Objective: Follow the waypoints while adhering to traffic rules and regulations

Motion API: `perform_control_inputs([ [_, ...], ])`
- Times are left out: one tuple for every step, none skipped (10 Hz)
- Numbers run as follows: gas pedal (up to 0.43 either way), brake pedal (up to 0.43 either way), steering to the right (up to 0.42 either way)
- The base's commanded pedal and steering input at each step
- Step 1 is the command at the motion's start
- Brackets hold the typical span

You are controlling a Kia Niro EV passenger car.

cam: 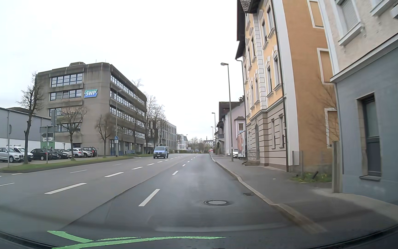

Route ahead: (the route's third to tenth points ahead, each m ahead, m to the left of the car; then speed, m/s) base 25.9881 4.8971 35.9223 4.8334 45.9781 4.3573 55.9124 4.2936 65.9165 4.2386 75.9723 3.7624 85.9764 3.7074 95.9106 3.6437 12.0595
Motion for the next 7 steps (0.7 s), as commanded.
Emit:
perform_control_inputs([
  [0.197, 0.000, 0.003],
  [0.197, 0.000, 0.002],
  [0.197, 0.000, 0.002],
  [0.197, 0.000, 0.001],
  [0.197, 0.000, 0.001],
  [0.197, 0.000, 0.000],
  [0.209, 0.000, 0.000],
])
